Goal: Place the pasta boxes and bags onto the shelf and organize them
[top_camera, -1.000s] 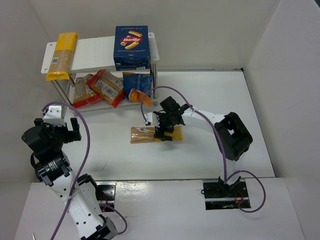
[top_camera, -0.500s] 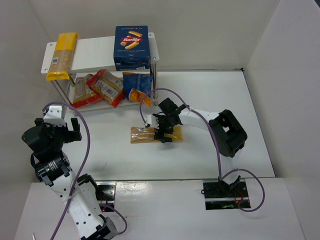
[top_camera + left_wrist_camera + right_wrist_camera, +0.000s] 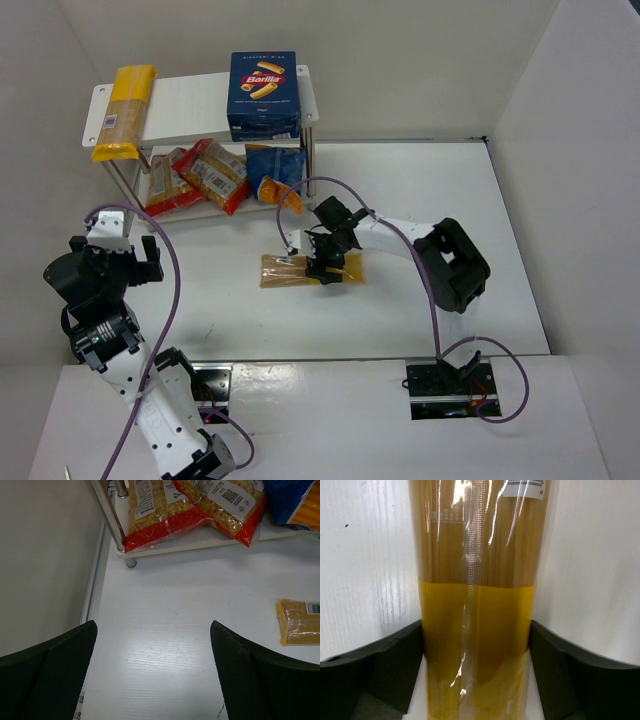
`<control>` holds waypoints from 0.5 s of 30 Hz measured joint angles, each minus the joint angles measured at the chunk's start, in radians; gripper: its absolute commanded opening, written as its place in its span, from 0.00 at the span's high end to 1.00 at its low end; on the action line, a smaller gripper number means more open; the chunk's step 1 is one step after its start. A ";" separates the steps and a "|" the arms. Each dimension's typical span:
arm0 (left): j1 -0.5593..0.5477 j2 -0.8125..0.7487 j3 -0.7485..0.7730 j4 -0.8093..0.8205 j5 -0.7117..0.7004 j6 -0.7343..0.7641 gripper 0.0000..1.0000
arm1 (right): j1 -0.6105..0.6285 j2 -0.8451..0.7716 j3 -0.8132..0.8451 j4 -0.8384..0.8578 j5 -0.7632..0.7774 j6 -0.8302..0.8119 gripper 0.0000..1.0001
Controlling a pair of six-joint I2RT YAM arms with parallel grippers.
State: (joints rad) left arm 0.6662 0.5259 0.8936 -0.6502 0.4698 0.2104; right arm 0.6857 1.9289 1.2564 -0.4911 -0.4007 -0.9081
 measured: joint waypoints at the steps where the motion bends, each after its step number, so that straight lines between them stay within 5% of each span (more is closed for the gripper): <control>1: 0.000 0.000 0.000 0.000 0.000 0.000 0.01 | 0.001 0.010 0.012 -0.008 -0.002 0.000 0.50; 2: 0.000 0.000 0.000 0.000 0.000 0.001 0.01 | 0.002 0.020 0.029 -0.025 -0.004 0.003 0.99; 15: 0.000 0.000 0.000 -0.004 0.035 0.028 0.01 | 0.022 0.132 0.236 -0.194 -0.093 0.009 1.00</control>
State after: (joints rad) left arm 0.6662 0.5262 0.8936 -0.6540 0.5045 0.2386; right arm 0.7074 2.0605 1.4921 -0.6853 -0.4934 -0.8993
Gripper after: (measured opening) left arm 0.992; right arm 0.447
